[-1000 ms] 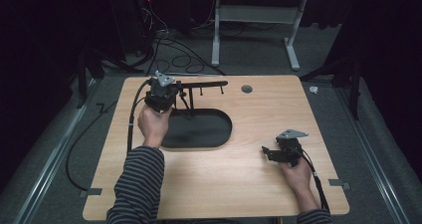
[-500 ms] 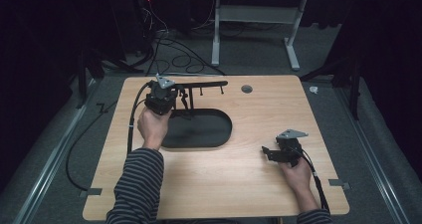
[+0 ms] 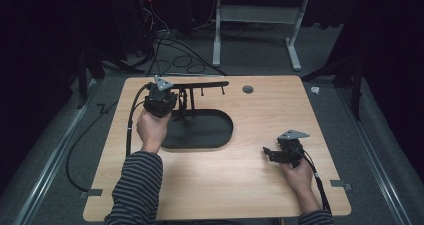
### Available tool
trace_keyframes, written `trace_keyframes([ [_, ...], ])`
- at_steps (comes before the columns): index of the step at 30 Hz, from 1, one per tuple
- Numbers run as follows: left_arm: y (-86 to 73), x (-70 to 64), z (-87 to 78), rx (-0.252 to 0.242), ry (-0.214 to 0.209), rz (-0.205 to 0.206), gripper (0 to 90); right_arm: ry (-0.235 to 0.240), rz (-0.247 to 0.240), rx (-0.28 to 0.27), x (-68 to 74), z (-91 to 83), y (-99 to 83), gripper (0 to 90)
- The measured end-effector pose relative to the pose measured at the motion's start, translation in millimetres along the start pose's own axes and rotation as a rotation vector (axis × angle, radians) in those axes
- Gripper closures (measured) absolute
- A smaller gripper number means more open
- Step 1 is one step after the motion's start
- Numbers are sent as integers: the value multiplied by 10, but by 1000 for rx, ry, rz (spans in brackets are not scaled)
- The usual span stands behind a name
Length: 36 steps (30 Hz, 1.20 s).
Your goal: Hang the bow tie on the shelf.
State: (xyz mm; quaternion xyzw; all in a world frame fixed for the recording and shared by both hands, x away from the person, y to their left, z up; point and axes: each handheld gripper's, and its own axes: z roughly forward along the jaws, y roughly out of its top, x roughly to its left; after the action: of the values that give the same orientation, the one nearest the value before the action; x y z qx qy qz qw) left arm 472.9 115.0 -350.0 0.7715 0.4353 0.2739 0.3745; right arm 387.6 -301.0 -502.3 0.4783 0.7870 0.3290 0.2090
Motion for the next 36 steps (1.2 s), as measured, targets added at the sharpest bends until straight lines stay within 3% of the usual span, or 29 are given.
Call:
trace_keyframes([
  [9, -49, 14, -88, -11, -42, -18, 760, 0, 0, 0, 0, 0, 0, 284],
  [22, -112, 14, -275, -19, -31, 2, 676, 0, 1, 0, 0, 0, 0, 284],
  [36, -229, 46, -405, -40, -40, -30, 627, 0, 0, 0, 0, 0, 0, 284],
])
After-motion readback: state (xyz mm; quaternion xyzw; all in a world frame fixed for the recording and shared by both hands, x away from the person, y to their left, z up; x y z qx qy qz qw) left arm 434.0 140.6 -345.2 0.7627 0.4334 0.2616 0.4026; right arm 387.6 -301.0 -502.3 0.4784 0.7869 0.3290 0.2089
